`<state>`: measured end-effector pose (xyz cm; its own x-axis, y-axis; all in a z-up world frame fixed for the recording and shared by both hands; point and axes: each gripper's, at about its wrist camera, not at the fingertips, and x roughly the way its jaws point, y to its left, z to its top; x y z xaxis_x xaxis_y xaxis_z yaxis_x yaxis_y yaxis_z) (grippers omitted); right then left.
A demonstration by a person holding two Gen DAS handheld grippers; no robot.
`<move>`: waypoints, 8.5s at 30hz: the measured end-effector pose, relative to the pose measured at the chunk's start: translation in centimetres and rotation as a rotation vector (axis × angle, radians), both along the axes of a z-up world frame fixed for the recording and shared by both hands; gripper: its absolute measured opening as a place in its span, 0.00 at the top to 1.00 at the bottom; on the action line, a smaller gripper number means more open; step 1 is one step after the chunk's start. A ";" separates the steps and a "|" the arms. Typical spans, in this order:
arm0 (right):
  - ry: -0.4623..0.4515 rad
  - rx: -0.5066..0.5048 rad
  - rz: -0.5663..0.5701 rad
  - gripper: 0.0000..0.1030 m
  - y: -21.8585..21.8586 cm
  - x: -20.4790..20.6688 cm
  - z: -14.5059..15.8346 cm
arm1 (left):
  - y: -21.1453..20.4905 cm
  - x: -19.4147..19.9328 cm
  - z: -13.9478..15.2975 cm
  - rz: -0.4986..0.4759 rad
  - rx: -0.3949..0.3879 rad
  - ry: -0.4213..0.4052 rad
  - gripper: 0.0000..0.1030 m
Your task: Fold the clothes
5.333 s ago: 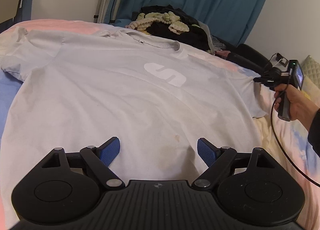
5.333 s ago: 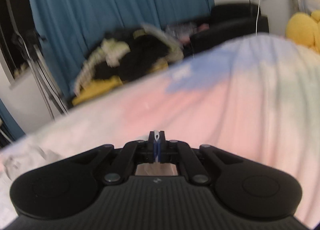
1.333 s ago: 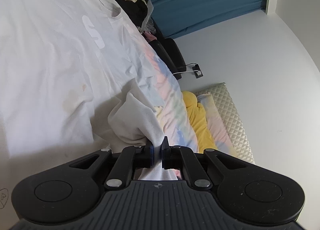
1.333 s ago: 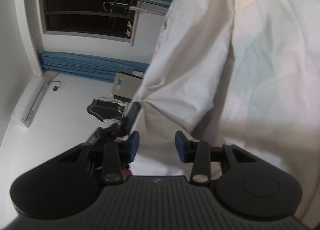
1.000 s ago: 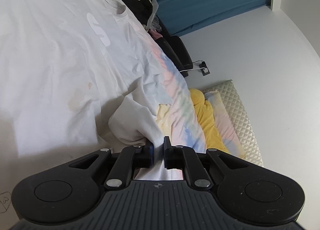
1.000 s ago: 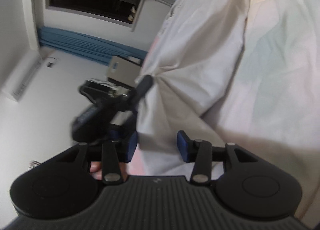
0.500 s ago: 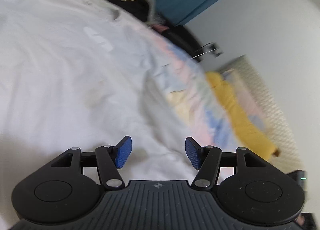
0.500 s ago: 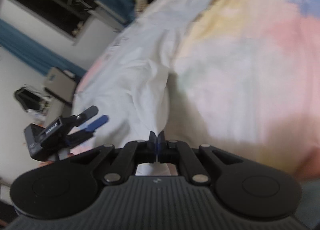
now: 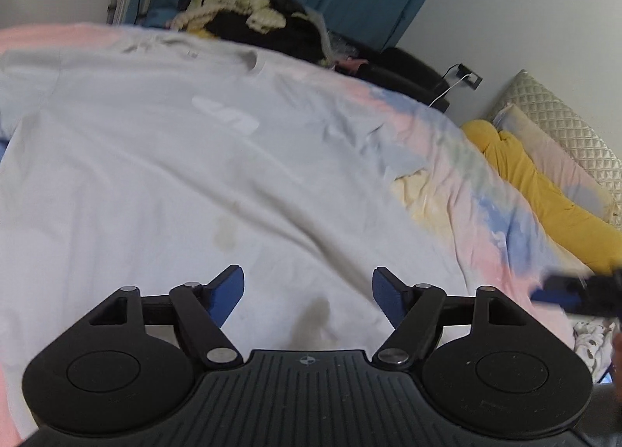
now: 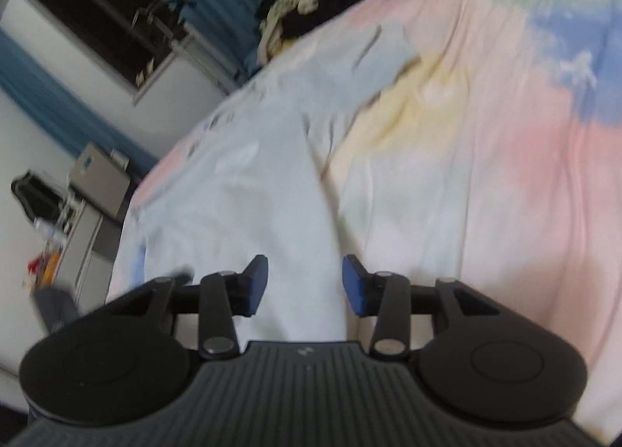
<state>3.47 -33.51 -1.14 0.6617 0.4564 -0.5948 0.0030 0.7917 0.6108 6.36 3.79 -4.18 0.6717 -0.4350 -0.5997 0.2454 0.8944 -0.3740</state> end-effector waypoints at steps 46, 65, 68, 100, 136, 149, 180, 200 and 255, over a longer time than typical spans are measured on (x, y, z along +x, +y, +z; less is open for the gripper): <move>-0.270 -0.272 -0.146 0.47 -3.1 21.0 -1.7 | -0.9 3.4 -0.3 0.146 0.110 -0.146 0.17; -0.482 -0.282 0.088 0.40 12.4 1.3 2.0 | 1.5 -1.7 2.3 0.191 0.124 -0.239 0.14; -0.459 -0.264 0.098 0.38 13.2 0.8 0.2 | 1.8 -1.5 2.0 0.206 0.131 -0.230 0.14; -0.365 -0.580 0.225 0.00 18.6 5.7 -11.8 | 2.1 -0.8 0.8 0.207 0.111 -0.161 0.12; -0.377 -0.646 0.232 0.00 19.6 5.7 -12.6 | 0.8 -0.2 0.3 0.165 0.105 -0.125 0.12; -0.377 -0.646 0.233 0.00 19.5 5.7 -12.6 | 0.2 -0.3 0.3 0.161 0.107 -0.129 0.12; -0.385 -0.673 0.234 0.00 19.6 5.8 -12.6 | 3.0 -1.6 2.0 0.280 0.099 -0.178 0.12; -0.424 -0.309 0.068 0.00 15.3 6.4 -5.1 | 13.1 6.2 2.3 0.487 0.049 -0.022 0.11; -0.326 -0.071 -0.179 0.00 2.4 8.9 -3.0 | -6.4 20.4 -3.8 -0.066 0.328 -0.047 0.19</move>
<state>12.41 -31.12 -4.10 0.8868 0.2820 -0.3661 -0.0404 0.8366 0.5464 26.73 -2.64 -7.94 0.6788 -0.2678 -0.6837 0.3170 0.9468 -0.0561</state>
